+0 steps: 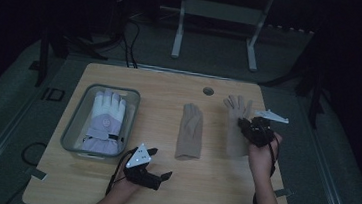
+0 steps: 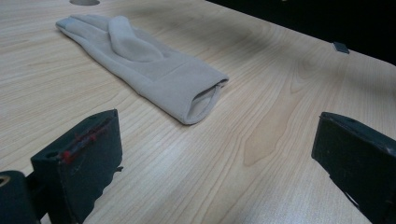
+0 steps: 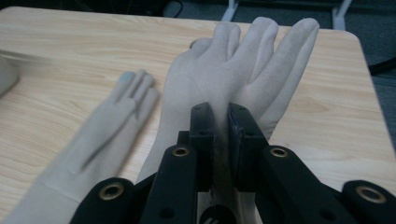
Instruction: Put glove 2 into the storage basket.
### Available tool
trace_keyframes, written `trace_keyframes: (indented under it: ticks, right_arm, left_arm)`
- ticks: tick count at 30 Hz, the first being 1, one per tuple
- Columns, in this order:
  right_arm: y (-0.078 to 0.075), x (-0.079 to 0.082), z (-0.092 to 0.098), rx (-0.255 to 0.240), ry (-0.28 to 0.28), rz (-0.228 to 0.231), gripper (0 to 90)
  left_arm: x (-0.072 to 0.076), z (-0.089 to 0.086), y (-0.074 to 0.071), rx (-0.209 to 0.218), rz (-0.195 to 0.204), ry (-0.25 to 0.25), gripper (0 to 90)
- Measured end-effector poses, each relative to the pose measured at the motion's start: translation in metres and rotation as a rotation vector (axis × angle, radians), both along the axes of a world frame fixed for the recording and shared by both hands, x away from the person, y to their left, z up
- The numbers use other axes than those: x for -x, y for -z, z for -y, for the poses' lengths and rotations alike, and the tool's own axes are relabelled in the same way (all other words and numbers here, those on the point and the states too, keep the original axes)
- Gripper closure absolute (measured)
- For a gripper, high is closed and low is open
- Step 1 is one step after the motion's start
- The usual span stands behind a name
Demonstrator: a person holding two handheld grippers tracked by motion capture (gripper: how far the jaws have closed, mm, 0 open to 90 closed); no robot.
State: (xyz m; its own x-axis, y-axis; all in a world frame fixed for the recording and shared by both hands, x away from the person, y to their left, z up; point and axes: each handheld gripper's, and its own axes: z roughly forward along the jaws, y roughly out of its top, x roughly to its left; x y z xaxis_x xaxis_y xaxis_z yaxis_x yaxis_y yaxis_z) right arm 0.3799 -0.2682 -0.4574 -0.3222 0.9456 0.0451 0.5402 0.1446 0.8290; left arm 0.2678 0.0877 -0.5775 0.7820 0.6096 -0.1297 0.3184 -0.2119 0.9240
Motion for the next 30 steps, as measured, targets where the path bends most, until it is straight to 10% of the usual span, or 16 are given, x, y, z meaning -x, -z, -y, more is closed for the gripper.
trace_keyframes:
  ticks: [17,30]
  right_arm:
    - [-0.009,-0.009,-0.074,-0.070,-0.060,-0.004,81.2]
    - [0.018,-0.022,-0.125,-0.076,-0.068,-0.073,81.2]
  left_arm:
    - [0.001,0.001,0.000,-0.006,0.008,0.005,2.1]
    - [0.002,0.001,0.000,-0.004,0.011,0.007,2.1]
